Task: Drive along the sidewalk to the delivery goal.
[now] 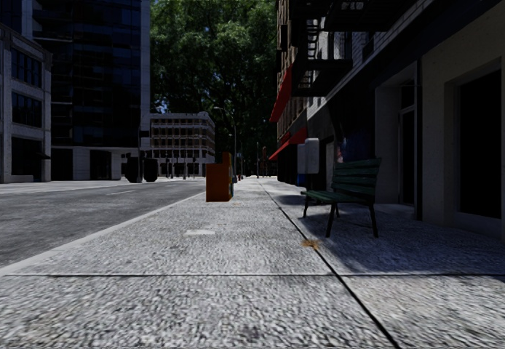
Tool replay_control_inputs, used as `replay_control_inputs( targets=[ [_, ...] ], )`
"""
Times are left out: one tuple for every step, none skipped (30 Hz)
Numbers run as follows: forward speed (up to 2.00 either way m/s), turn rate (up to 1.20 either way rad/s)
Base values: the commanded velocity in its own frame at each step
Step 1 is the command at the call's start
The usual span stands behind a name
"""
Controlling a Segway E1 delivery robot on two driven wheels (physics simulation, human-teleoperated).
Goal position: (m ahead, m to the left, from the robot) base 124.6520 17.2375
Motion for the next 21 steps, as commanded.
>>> replay_control_inputs(
  targets=[
    [2.0, 0.0],
    [2.0, 0.0],
    [2.0, 0.0],
    [2.0, 0.0],
    [2.0, 0.0],
    [2.0, 0.0],
    [2.0, 0.0],
    [2.0, 0.0],
    [2.0, 0.0],
    [2.0, 0.0],
    [2.0, 0.0],
    [2.0, 0.0],
    [2.0, 0.0],
    [2.0, 0.0],
    [2.0, 0.0],
    [2.0, 0.0],
    [2.0, 0.0],
    [2.0, 0.0],
    [2.0, 0.0],
    [2.0, 0.0],
    [2.0, 0.0]
  ],
)
